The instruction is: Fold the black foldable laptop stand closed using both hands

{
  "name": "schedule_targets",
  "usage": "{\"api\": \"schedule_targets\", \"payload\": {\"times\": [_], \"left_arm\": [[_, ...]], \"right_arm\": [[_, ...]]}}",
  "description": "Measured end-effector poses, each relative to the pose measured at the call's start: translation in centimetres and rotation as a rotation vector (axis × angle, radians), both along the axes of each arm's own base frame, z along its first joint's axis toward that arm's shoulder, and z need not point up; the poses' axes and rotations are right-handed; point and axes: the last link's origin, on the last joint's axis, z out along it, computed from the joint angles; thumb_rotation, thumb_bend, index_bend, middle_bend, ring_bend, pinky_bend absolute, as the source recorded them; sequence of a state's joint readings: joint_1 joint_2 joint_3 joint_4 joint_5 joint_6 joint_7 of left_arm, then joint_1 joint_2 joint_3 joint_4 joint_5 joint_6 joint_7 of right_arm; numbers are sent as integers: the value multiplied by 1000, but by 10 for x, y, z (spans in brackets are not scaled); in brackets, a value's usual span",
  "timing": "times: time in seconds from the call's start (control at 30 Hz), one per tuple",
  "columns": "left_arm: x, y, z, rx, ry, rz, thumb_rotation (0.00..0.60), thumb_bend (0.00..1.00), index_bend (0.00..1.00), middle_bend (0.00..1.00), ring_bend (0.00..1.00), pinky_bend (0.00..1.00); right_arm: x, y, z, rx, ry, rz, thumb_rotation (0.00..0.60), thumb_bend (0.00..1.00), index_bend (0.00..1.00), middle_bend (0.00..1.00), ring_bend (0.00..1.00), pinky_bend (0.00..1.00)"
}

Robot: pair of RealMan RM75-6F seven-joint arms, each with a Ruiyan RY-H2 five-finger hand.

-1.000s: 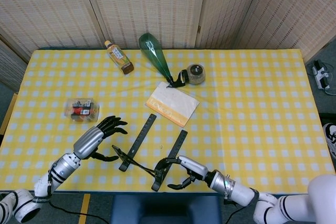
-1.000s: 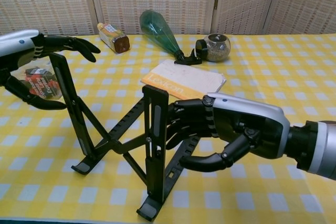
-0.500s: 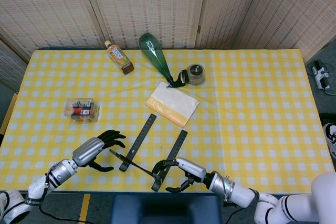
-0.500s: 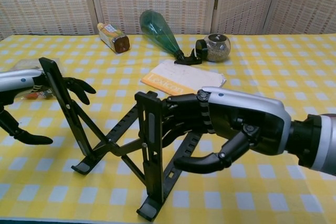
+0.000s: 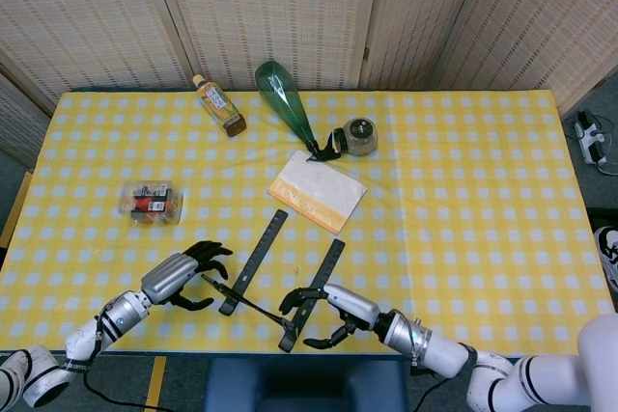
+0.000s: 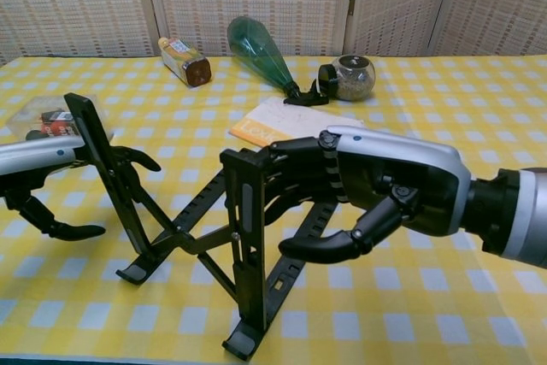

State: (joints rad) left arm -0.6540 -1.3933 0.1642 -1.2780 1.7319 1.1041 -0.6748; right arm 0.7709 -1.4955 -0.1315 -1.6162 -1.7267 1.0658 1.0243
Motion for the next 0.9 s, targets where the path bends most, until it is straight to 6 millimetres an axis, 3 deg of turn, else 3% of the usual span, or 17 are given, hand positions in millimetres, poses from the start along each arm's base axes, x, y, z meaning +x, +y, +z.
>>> {"api": "schedule_targets", "payload": {"times": [0.9], "left_arm": [[8,-3,-21,-23,-43,20,600,422,502,201,95,0]], "right_arm": [[0,-1,-4,3,11,-5,600,335,360,294,257,234]]}}
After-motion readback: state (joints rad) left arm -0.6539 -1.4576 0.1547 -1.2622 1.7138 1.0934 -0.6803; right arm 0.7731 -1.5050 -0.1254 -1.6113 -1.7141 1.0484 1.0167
